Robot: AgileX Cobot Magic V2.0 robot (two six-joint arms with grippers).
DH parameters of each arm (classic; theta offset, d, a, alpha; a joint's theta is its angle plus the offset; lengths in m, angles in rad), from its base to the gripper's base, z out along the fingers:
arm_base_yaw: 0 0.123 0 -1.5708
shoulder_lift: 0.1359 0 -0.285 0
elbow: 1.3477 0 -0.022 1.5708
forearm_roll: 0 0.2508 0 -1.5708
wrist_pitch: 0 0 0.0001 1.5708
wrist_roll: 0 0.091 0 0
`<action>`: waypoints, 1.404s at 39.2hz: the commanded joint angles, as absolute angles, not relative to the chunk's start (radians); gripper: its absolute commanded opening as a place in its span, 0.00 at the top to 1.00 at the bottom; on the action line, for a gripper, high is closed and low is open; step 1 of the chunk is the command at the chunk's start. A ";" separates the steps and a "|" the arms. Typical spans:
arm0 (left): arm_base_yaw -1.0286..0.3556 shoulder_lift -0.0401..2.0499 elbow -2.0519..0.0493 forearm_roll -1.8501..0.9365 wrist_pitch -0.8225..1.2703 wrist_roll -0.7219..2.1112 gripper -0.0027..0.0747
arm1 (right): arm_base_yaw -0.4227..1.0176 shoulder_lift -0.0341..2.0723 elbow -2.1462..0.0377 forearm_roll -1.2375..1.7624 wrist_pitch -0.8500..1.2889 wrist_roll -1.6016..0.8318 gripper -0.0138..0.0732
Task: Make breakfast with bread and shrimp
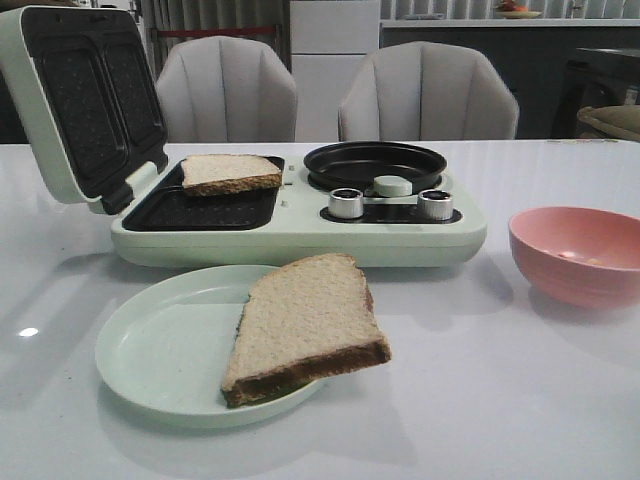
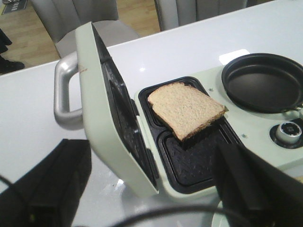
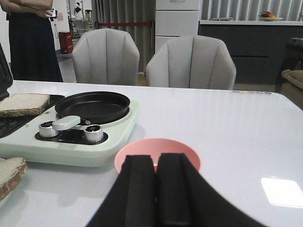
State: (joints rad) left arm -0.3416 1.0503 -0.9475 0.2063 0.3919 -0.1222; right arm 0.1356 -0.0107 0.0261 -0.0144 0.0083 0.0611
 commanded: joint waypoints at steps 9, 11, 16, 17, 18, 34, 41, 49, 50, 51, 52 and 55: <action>-0.218 0.800 -0.760 0.055 0.290 0.012 0.24 | 0.130 -0.032 0.010 -0.013 -0.073 0.055 0.69; -0.214 0.756 -0.722 0.053 0.259 0.012 0.24 | 0.130 -0.032 0.010 -0.013 -0.073 0.055 0.69; -0.214 0.650 -0.632 0.053 0.249 0.012 0.24 | 0.130 -0.032 0.010 -0.013 -0.073 0.055 0.69; -0.214 0.629 -0.618 0.053 0.256 0.010 0.24 | 0.130 -0.032 0.010 -0.013 -0.073 0.055 0.69; -0.214 0.609 -0.601 0.051 0.262 0.010 0.24 | 0.130 -0.032 0.010 -0.013 -0.073 0.055 0.69; -0.214 0.241 -0.408 0.031 0.406 0.009 0.24 | 0.130 -0.032 0.010 -0.013 -0.073 0.055 0.69; -0.214 0.089 -0.350 0.018 0.353 0.009 0.24 | 0.130 -0.032 0.010 -0.013 -0.073 0.055 0.69; -0.214 0.067 -0.348 0.016 0.361 0.009 0.24 | 0.130 -0.032 0.010 -0.013 -0.073 0.055 0.69; -0.214 0.067 -0.348 0.016 0.361 0.009 0.24 | 0.130 -0.032 0.010 -0.013 -0.073 0.055 0.69; -0.214 0.067 -0.348 0.016 0.361 0.009 0.24 | 0.130 -0.032 0.010 -0.013 -0.073 0.055 0.69; -0.214 0.067 -0.348 0.016 0.358 0.009 0.24 | 0.130 -0.032 0.010 -0.013 -0.073 0.055 0.69; -0.214 0.067 -0.348 0.016 0.353 0.009 0.24 | 0.130 -0.032 0.010 -0.013 -0.073 0.055 0.69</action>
